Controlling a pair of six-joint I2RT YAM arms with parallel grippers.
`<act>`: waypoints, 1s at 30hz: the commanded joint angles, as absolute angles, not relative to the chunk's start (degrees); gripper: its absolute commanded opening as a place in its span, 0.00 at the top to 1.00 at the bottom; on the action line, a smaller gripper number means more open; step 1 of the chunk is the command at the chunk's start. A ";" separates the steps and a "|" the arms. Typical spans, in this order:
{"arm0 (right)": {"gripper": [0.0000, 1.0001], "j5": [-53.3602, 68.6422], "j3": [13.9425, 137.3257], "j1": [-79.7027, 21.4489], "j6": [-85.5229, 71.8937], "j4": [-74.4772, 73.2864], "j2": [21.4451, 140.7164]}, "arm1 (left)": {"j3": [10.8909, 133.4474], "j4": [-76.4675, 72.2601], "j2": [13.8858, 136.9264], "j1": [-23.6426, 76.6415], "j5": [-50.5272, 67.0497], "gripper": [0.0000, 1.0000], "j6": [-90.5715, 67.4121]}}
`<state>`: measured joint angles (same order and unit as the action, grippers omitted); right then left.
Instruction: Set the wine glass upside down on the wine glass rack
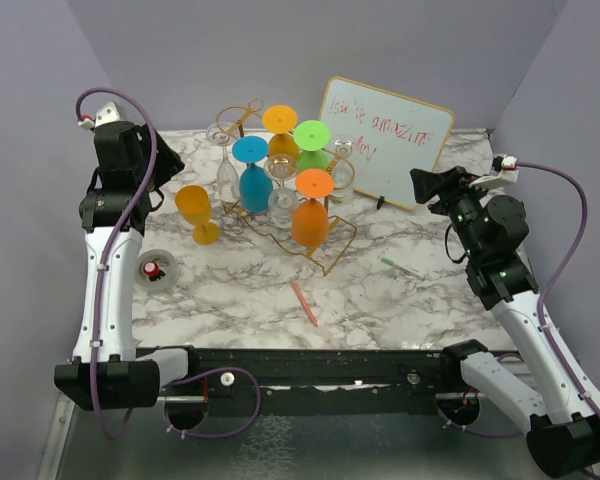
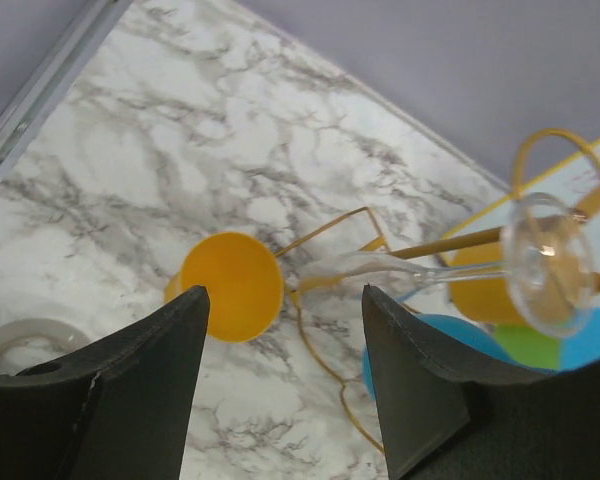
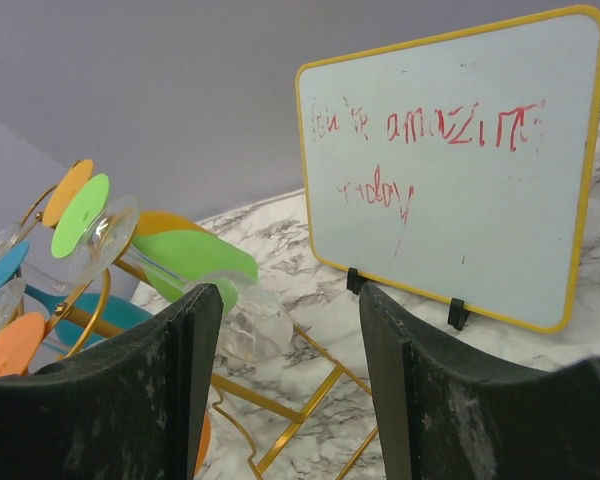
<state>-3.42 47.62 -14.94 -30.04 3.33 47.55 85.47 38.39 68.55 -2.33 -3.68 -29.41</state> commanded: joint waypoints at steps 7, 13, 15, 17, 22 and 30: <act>0.37 -6.42 47.29 -15.07 -30.05 1.93 45.87 | 72.46 33.26 75.07 -7.12 1.04 0.36 -30.84; 0.37 -7.49 46.93 -15.04 -29.49 1.96 45.93 | 70.91 31.91 79.37 -7.50 -0.98 0.49 -31.33; 0.37 -7.63 47.20 -15.07 -29.11 1.58 46.32 | 70.49 31.89 80.58 -7.56 -0.98 0.52 -31.33; 0.37 -7.77 47.48 -15.04 -28.84 1.29 46.63 | 70.05 31.90 81.51 -7.55 -1.08 0.54 -31.29; 0.37 -7.91 47.52 -15.04 -29.11 1.46 46.93 | 69.44 32.05 82.79 -7.55 -0.78 0.56 -29.97; 0.37 -7.56 47.67 -15.03 -29.92 1.67 47.56 | 68.78 32.26 84.60 -7.50 -1.24 0.74 -28.47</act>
